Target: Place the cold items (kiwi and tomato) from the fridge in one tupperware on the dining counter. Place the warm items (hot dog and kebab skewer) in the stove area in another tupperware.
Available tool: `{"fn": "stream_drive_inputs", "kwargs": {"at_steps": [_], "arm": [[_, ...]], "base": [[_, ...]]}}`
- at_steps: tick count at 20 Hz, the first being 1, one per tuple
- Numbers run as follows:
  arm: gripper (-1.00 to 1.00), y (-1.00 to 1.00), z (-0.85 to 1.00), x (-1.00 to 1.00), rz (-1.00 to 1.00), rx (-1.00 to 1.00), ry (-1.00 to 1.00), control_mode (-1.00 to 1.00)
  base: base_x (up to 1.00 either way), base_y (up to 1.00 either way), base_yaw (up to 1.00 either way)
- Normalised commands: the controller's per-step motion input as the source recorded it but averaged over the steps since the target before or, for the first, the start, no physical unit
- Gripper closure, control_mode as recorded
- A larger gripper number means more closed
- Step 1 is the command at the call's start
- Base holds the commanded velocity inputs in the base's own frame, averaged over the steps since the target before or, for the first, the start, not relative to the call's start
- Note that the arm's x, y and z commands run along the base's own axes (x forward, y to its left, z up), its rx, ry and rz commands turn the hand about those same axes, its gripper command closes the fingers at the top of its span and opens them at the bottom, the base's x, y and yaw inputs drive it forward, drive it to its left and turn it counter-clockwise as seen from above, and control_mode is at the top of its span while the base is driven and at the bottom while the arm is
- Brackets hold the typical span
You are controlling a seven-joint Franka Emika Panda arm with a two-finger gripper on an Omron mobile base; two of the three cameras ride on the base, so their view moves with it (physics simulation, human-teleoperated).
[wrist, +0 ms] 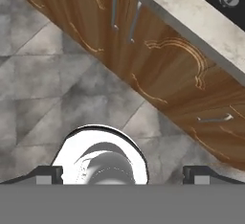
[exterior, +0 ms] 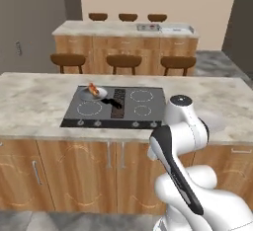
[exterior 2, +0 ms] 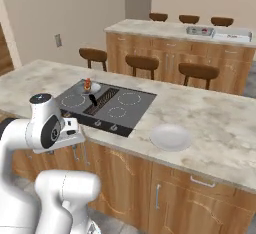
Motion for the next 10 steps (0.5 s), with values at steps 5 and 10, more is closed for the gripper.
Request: {"fn": "stream_drive_inputs", "kwargs": {"at_steps": [5,10], "arm": [[-1.00,0.00,0.00,0.00,0.00,0.00,0.00,1.00],[-1.00,0.00,0.00,0.00,0.00,0.00,0.00,1.00]], "base": [[0.51,0.91,-0.52],[0.65,0.58,-0.42]]}}
